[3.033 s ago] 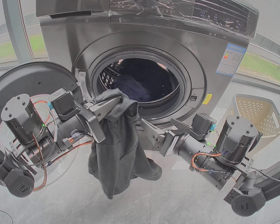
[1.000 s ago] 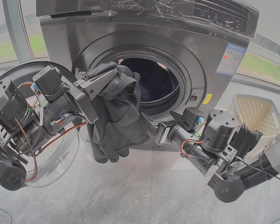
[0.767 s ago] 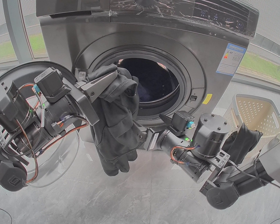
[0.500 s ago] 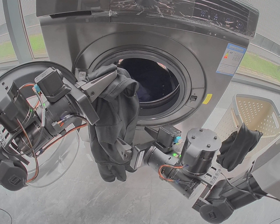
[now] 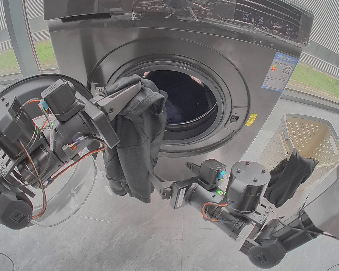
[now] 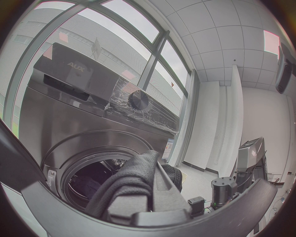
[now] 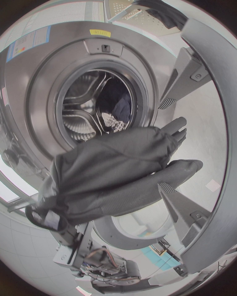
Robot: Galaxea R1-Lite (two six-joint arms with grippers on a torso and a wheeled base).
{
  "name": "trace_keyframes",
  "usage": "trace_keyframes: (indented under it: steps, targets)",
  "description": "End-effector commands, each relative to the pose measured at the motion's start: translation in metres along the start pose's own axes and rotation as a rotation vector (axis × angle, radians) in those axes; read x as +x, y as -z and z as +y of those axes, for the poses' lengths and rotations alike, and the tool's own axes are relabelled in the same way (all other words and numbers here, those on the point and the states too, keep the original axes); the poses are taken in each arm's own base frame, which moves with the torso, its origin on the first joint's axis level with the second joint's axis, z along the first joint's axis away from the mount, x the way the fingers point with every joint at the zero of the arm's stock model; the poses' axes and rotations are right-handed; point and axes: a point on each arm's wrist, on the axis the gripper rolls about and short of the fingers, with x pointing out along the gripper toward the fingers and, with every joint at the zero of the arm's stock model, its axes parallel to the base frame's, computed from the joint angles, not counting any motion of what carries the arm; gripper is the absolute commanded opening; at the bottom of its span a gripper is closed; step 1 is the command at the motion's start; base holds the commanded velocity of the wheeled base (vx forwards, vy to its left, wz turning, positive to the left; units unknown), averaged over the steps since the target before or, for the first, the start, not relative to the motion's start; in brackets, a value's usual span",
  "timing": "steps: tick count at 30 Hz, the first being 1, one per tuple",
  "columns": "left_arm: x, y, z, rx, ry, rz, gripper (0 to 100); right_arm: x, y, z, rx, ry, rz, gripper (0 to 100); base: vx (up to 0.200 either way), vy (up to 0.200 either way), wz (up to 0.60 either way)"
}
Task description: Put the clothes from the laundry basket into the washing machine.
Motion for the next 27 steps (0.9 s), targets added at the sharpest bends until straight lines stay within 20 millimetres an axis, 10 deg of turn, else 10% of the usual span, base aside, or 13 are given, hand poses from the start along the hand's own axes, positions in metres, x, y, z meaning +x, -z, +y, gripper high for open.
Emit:
trace_keyframes:
  steps: [1,12,27]
  targets:
    - [0.0,-0.002,0.0,0.001,0.003,-0.005,0,0.0,-0.01,-0.029,-0.004,0.077,-0.024,100,0.0,0.0,0.0]
    - [0.0,0.0,-0.001,0.0,0.003,0.001,0,0.02,-0.033,-0.05,-0.004,0.129,-0.122,100,0.0,0.0,0.0]
    - [0.0,0.001,0.0,0.0,0.002,0.002,0,0.01,-0.014,0.017,-0.006,-0.074,-0.078,100,0.0,0.0,0.0]
